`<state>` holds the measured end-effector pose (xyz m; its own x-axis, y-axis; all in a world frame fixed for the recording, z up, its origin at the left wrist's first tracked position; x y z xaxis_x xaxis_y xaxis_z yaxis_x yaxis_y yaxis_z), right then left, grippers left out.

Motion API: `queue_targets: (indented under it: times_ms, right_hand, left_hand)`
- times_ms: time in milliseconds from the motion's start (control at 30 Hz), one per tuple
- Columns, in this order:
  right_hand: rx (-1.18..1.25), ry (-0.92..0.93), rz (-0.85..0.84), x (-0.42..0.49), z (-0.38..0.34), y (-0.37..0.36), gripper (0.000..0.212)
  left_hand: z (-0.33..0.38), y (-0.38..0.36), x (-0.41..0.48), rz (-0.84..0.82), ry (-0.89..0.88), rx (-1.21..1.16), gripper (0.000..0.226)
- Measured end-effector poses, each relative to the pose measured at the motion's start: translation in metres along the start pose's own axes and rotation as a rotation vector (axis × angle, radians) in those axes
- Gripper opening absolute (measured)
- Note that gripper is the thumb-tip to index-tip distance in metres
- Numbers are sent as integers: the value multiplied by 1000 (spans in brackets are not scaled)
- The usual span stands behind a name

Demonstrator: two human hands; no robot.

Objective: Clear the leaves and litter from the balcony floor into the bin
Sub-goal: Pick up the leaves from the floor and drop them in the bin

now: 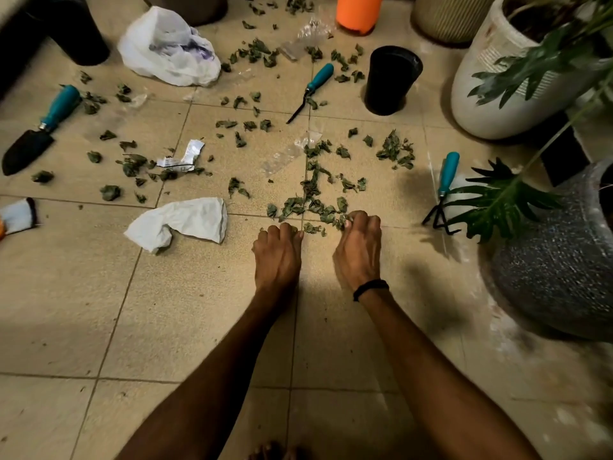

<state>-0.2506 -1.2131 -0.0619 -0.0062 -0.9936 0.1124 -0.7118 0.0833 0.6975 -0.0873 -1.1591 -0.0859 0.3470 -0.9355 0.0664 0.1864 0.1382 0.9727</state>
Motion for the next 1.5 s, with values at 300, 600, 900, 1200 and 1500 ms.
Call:
queue_targets:
  times_ms: [300,600,900,1200,1500]
  right_hand:
    - [-211,129,-36,14,-8,-35,38]
    - [56,21,42,7,10,-17,21]
    - [-137,44,112,18,15,-15,56]
    - [-132,256,-60,32,0,-31,28]
    - [-162,167,54,18,-2,-23,45]
  left_hand:
    - [-28,26,2,127,171,-455,15]
    - [3,7,38,73,-34,73,44]
    - [3,-3,36,106,-37,113,32]
    - [0,5,32,141,-46,-81,12]
    - [-13,20,27,47,-17,-171,17]
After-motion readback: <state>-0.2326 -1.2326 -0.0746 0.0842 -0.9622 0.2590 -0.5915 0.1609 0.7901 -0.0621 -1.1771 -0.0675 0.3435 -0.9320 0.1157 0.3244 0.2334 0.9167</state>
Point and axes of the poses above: each hand's wrist, its own x-axis towards the middle knuckle, its own y-axis out of the back of the hand, z = x × y, the point moved 6 cm from there along x, towards the middle knuckle, and after that the axes turned 14 degrees about x, right-handed, at the moved point
